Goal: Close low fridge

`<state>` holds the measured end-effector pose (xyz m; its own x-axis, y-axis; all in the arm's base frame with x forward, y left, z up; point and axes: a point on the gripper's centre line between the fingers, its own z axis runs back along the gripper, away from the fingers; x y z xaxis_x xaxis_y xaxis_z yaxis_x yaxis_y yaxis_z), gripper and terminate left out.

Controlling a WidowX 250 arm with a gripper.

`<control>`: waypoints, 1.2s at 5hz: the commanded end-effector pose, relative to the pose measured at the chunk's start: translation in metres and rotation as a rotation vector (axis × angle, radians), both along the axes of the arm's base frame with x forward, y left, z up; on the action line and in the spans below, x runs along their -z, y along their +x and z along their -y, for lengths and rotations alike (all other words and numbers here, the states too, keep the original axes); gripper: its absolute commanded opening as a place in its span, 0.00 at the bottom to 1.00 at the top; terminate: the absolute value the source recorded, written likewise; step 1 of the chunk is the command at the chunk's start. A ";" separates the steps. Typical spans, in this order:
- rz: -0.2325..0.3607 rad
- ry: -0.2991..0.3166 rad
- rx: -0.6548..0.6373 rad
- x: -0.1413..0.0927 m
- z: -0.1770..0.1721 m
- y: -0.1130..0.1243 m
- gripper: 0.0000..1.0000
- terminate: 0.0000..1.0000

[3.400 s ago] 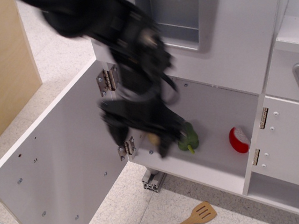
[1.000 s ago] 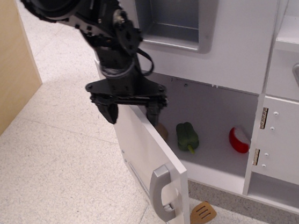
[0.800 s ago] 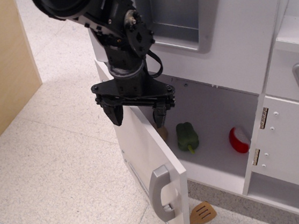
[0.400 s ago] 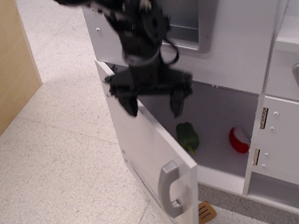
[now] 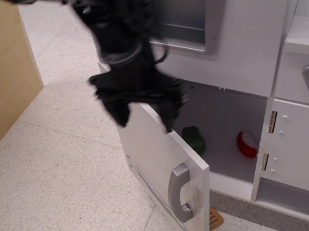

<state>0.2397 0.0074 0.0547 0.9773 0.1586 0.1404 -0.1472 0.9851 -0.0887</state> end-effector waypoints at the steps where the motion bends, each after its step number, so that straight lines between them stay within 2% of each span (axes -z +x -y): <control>1: 0.048 0.107 0.013 0.028 -0.040 -0.010 1.00 0.00; 2: 0.052 0.057 0.069 0.054 -0.038 -0.003 1.00 0.00; 3: 0.061 0.045 0.040 0.071 -0.028 0.007 1.00 0.00; 6: 0.014 0.046 -0.064 0.099 0.006 0.044 1.00 0.00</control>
<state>0.2754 -0.0009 -0.0582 0.9683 0.2173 0.1234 -0.2142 0.9761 -0.0379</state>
